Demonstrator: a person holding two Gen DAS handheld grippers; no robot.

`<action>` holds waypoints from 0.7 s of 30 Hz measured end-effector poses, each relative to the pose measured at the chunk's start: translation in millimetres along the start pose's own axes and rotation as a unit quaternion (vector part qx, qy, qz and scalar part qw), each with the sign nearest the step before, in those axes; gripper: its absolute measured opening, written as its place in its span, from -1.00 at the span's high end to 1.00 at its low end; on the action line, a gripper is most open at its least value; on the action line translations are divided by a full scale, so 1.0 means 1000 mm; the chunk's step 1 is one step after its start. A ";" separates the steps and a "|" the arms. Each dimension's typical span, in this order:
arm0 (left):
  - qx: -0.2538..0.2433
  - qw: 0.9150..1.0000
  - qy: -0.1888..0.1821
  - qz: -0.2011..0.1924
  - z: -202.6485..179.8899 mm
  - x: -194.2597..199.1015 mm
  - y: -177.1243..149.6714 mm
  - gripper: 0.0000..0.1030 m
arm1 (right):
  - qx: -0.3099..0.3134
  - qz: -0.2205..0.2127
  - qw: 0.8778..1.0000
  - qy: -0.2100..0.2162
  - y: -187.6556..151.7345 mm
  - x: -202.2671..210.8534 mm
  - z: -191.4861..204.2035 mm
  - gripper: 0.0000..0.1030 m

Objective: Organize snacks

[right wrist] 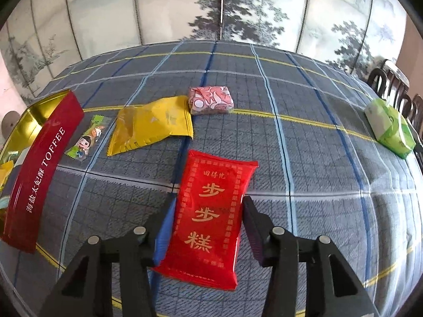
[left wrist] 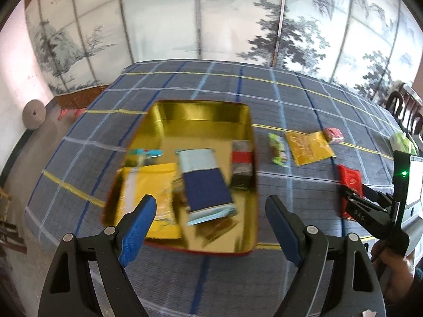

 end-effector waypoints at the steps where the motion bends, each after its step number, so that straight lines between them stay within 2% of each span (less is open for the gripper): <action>1: -0.004 1.000 -0.004 -0.001 -0.006 -0.001 0.002 -0.59 | 0.002 -0.002 1.000 0.005 0.001 0.000 -0.002 0.06; 5: -0.021 1.000 -0.023 -0.002 -0.032 -0.007 0.010 -0.59 | 0.012 -0.009 1.000 0.012 0.008 -0.003 -0.018 0.06; 10: -0.032 0.998 -0.049 0.008 -0.062 -0.022 0.021 -0.59 | 0.021 -0.019 1.000 -0.004 0.025 -0.010 -0.055 0.06; 14: -0.042 0.997 -0.054 0.018 -0.083 -0.036 0.030 -0.56 | 0.019 -0.027 0.999 -0.015 0.037 -0.016 -0.089 0.06; 17: -0.053 0.997 -0.054 0.023 -0.097 -0.048 0.034 -0.47 | 0.015 -0.029 0.999 -0.015 0.041 -0.019 -0.106 0.06; 21: -0.066 0.996 -0.057 0.030 -0.110 -0.060 0.037 -0.22 | 0.018 -0.035 0.999 -0.016 0.043 -0.021 -0.120 0.06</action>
Point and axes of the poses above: each gripper's, at about its wrist camera, not at the fingertips, and x roughly against the way its jaws point, z to its left, y to its top, the point moved 7 cm from there along -x, roughly the way its jaws point, and after that the axes turned 7 degrees about y, right-handed, at the moved point
